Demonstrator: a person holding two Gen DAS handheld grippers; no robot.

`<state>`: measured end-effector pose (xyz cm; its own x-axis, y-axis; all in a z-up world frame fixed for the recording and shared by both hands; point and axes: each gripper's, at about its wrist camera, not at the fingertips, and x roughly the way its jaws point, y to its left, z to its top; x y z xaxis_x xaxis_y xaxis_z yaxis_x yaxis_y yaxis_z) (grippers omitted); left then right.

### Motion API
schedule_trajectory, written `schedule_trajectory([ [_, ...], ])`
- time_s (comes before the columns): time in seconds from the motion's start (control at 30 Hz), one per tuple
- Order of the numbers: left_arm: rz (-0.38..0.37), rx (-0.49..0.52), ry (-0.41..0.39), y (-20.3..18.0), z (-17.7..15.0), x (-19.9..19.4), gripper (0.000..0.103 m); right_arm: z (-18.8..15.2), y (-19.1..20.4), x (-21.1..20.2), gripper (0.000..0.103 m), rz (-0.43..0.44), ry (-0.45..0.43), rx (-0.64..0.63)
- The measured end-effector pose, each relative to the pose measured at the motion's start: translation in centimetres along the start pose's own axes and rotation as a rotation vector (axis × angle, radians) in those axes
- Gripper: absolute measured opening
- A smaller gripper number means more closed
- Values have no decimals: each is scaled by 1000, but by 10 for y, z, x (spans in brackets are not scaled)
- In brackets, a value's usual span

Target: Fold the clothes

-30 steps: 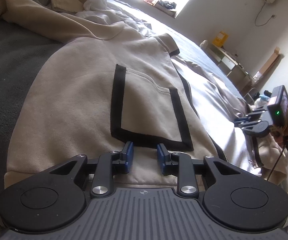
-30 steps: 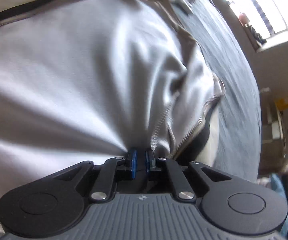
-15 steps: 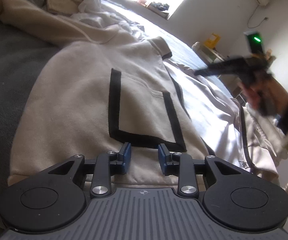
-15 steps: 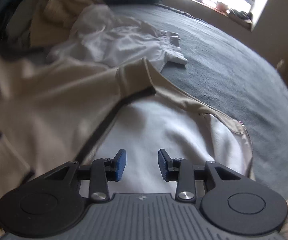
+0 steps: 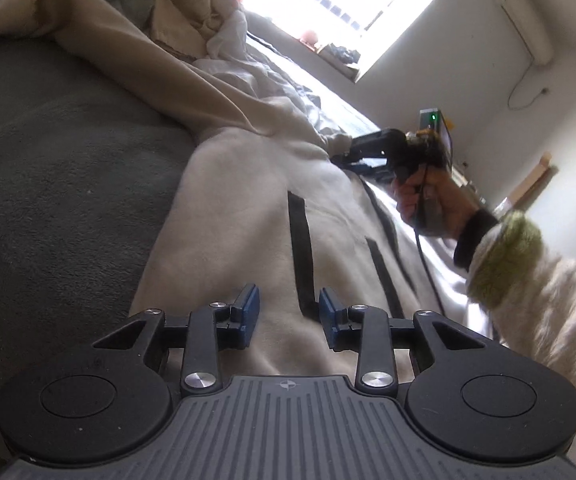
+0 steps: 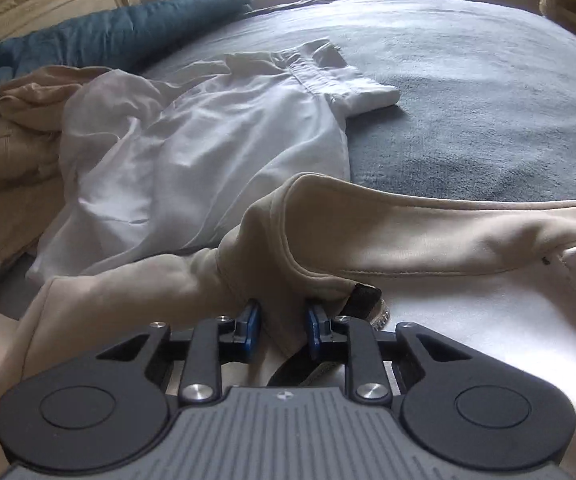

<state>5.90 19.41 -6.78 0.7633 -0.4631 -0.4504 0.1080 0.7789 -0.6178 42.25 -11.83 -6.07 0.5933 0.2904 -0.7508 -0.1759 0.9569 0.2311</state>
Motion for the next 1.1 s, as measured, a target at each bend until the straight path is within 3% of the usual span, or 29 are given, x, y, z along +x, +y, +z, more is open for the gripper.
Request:
schedule_trajectory([
  [0.07, -24, -45, -42, 13, 10, -13, 35, -2, 4, -15, 26, -17, -17, -21],
  [0.17, -14, -116, -138, 38, 30, -39, 39, -6, 7, -47, 28, 28, -9, -12],
  [0.33, 184, -202, -336, 79, 74, -75, 55, -34, 27, -99, 32, 277, 101, 39],
  [0.4, 188, -293, -361, 98, 93, -79, 63, -58, 41, -112, 33, 387, 176, 74],
  [0.5, 200, -373, -406, 114, 117, -84, 66, -91, 58, -129, 33, 448, 220, 80],
  [0.53, 254, -329, -437, 111, 123, -86, 66, -100, 62, -134, 33, 451, 226, 75],
  [0.6, 459, -118, -474, 89, 133, -81, 72, -116, 68, -144, 33, 450, 235, 59],
  [0.7, 687, 241, -403, 66, 141, -51, 84, -134, 72, -154, 35, 434, 254, 38],
  [0.77, 758, 327, -339, 69, 147, -35, 84, -141, 73, -158, 37, 417, 264, 17],
  [0.83, 818, 391, -273, 74, 154, -20, 74, -145, 75, -161, 37, 406, 263, 4],
  [0.9, 877, 455, -205, 79, 161, -4, 32, -148, 77, -164, 37, 400, 256, -4],
  [0.97, 923, 519, -161, 83, 168, 4, 11, -150, 78, -169, 37, 393, 244, -15],
  [1.03, 949, 583, -159, 85, 175, -1, 6, -152, 79, -172, 37, 384, 233, -30],
  [1.1, 1010, 729, -213, 79, 183, -13, 5, -153, 79, -175, 37, 375, 230, -38],
])
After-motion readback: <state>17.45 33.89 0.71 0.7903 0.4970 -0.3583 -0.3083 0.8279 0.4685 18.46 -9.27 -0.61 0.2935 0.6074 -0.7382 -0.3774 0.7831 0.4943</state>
